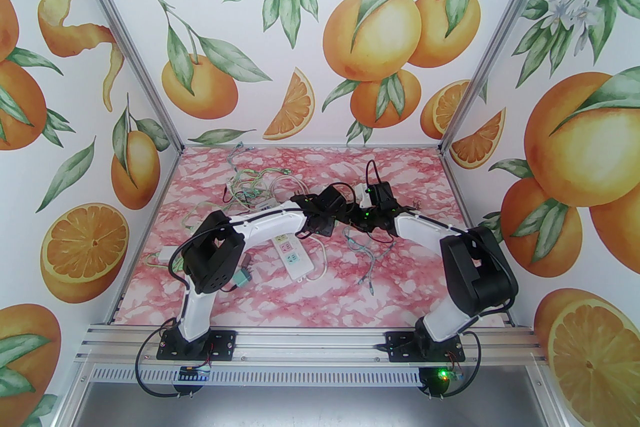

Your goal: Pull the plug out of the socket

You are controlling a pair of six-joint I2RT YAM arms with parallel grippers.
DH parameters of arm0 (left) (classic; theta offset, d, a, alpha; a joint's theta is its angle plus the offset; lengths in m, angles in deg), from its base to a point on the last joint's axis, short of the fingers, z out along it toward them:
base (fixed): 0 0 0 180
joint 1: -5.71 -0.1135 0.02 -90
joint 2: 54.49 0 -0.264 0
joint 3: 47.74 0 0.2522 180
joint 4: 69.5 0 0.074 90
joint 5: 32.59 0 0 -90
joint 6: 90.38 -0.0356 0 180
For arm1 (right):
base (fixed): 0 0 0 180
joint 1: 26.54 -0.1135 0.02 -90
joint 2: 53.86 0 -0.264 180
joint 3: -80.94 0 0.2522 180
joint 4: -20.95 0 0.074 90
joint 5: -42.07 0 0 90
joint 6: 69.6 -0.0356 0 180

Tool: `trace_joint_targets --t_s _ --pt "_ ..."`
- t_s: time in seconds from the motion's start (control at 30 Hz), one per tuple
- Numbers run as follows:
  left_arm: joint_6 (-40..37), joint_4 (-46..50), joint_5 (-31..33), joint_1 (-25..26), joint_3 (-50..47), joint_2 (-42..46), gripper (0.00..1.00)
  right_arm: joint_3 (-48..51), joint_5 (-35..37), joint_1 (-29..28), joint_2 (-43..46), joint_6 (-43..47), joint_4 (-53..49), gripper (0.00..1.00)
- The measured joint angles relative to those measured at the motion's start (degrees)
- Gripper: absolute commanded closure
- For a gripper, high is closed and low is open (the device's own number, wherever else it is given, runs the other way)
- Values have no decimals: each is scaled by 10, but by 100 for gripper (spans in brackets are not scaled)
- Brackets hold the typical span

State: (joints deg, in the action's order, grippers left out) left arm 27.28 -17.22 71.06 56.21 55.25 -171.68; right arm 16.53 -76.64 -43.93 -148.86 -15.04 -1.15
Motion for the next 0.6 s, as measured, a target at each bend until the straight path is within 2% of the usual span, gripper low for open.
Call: trace_joint_targets --t_s 0.3,0.6 --pt "4 3 -2 -1 3 -2 69 1 0 2 1 0 -2 50" --pt "36 -52 -67 -28 -47 21 69 0 -2 -6 -3 0 6 50"
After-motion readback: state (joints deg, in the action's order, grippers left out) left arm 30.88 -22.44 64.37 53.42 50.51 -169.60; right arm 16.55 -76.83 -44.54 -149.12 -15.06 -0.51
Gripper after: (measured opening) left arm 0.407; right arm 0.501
